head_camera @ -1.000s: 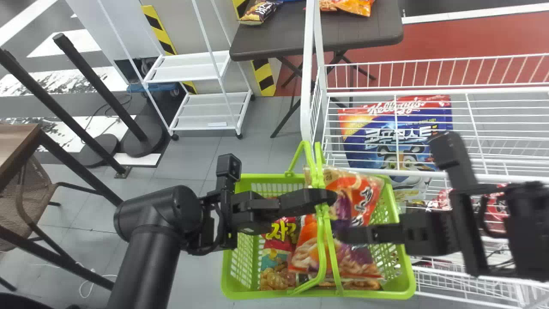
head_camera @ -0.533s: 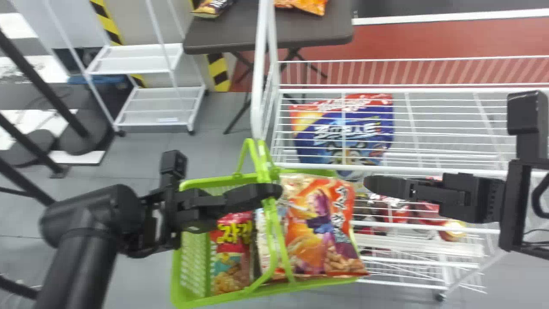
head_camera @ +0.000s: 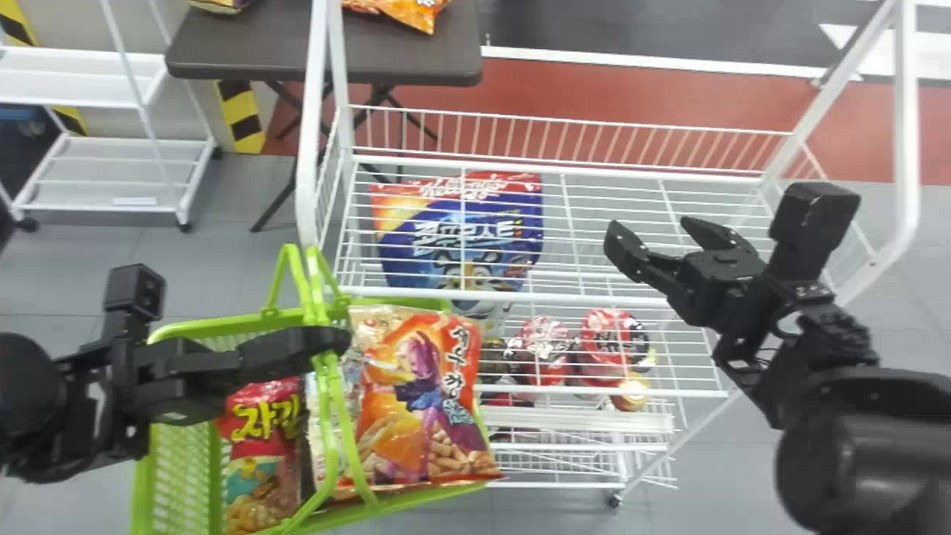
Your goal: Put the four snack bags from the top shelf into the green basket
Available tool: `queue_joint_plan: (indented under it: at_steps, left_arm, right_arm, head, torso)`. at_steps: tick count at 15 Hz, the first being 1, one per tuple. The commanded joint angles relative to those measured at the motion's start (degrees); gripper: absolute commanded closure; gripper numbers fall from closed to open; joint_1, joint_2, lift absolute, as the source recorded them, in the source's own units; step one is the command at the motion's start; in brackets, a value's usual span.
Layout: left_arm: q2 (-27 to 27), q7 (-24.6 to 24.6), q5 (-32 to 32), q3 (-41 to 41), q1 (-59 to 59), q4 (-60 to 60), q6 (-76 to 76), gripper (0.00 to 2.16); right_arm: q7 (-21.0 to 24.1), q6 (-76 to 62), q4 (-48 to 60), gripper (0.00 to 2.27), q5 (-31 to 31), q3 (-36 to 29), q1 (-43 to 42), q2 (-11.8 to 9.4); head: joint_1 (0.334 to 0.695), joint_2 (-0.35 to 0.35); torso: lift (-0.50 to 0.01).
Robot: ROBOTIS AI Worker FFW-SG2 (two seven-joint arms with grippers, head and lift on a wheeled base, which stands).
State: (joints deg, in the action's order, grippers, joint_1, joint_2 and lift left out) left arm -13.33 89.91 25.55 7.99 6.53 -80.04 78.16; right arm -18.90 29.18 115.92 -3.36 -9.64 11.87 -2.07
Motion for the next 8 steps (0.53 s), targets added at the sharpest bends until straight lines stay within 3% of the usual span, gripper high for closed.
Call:
queue_joint_plan:
  at_steps: [1, 8]
  left_arm:
    - [-0.1, 0.7, 0.0, 0.0, -0.1, 0.1, 0.0, 2.15]
    - [-0.2, 0.7, 0.0, -0.2, -0.2, 0.0, 0.4, 2.15]
  right_arm:
    - [0.4, -9.0, -4.8, 0.07, 3.2, 0.2, 0.0, 0.1]
    - [0.3, -14.8, -8.9, 0.06, 2.9, -1.3, 0.9, 0.0]
  head:
    - [0.695, -0.148]
    - [0.695, -0.175]
  torso:
    - [0.0]
    - [0.0]
